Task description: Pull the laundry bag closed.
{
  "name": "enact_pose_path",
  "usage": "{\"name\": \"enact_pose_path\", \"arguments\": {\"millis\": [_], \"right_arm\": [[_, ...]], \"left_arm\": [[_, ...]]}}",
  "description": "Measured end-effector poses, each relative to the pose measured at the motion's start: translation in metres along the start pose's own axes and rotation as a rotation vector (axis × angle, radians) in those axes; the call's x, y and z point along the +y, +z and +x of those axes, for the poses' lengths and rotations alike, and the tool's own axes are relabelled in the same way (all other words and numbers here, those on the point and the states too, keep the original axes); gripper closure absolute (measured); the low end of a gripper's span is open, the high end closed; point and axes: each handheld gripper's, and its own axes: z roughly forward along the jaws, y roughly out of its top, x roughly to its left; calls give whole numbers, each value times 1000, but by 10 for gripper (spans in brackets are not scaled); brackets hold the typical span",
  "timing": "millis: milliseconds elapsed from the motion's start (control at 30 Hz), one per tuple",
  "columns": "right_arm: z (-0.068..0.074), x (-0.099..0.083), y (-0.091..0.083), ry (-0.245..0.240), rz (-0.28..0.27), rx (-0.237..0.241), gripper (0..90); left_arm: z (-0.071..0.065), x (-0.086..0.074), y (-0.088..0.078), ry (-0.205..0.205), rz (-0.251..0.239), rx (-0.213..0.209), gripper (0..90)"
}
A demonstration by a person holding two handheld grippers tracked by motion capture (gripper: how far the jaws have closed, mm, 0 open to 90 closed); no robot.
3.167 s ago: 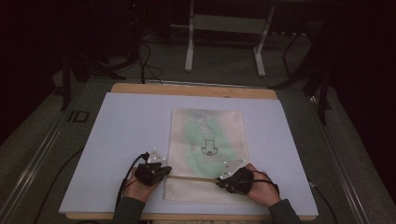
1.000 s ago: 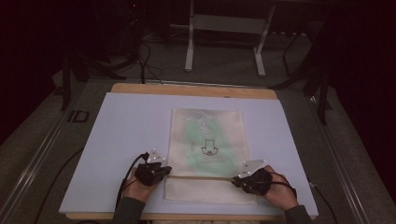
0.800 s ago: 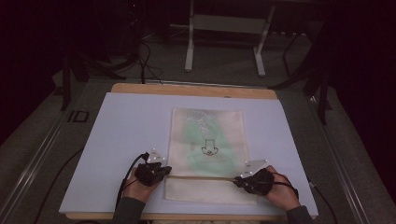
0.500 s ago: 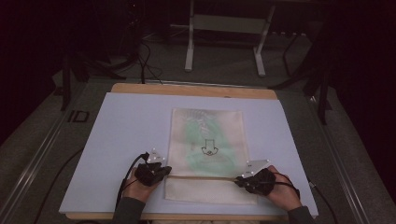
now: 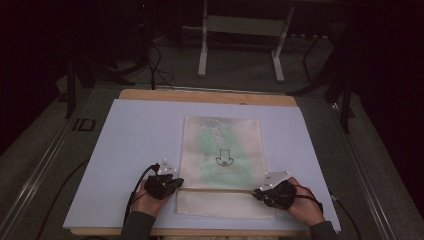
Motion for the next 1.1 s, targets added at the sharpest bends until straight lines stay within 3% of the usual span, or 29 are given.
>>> {"name": "enact_pose_path", "arguments": {"millis": [1100], "right_arm": [[-12,-22,-20,55,-11,-18,824]], "left_arm": [[0,0,0,1,1,-2,896]]}}
